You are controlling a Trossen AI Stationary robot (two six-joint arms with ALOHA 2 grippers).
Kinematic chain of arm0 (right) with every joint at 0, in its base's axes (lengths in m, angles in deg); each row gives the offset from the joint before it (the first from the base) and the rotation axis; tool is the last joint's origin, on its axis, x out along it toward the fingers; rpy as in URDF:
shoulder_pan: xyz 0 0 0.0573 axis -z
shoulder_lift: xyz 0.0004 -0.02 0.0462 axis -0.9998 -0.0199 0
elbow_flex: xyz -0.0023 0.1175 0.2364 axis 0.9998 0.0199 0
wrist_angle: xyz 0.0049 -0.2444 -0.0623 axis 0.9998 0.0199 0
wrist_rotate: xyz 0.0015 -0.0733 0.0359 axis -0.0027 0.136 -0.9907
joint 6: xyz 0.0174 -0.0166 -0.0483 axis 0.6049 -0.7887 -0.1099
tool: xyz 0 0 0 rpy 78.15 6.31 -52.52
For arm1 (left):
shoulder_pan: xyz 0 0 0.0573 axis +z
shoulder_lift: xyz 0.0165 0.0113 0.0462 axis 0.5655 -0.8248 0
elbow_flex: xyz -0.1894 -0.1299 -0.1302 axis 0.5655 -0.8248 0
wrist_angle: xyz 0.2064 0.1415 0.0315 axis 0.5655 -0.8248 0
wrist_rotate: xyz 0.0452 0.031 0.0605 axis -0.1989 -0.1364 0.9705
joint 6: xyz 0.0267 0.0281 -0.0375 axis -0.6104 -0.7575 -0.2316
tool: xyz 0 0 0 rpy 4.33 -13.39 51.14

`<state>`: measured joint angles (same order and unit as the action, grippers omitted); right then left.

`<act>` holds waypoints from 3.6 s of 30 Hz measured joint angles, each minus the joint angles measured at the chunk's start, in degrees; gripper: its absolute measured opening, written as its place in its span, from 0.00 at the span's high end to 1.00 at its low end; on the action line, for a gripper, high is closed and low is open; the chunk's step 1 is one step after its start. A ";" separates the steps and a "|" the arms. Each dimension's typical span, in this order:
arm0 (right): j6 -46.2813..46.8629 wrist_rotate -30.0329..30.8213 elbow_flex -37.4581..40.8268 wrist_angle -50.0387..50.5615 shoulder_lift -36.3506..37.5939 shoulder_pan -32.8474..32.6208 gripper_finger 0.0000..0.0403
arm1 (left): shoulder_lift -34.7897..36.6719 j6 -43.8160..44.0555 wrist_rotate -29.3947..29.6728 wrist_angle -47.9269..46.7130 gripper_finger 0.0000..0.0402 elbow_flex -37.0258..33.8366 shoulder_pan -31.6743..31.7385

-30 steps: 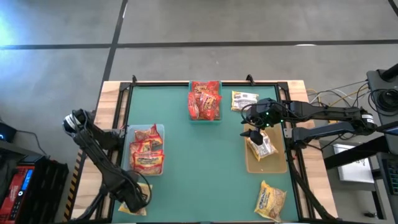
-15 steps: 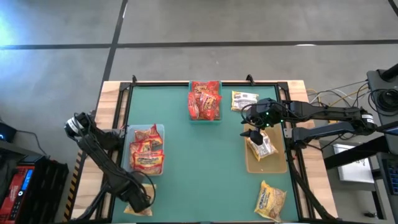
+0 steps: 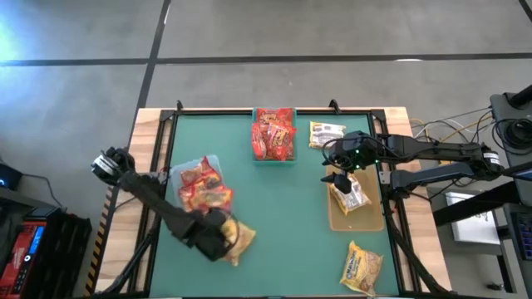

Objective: Sort Maruchan noodles
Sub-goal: Put the yellow noodle pack into the yellow bin

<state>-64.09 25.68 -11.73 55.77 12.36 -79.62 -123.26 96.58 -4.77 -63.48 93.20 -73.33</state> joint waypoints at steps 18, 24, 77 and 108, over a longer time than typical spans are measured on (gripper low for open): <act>0.00 0.00 0.00 -0.07 0.00 0.01 0.25 | 0.07 -15.32 5.49 -1.49 0.55 3.58 3.64; 0.00 0.00 0.00 -0.22 0.00 0.01 0.25 | 0.07 -18.41 10.42 -1.61 0.55 3.80 3.76; 0.00 0.00 0.00 -0.27 0.00 -0.01 0.25 | 1.31 1.72 -0.62 -38.00 0.55 15.74 -7.93; 0.00 0.00 0.00 -0.27 0.00 -0.01 0.25 | -16.07 -35.45 11.60 -4.54 0.55 18.62 1.66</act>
<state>-64.09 25.68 -11.73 55.50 12.36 -79.63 -139.33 61.13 6.83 -68.01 111.83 -71.68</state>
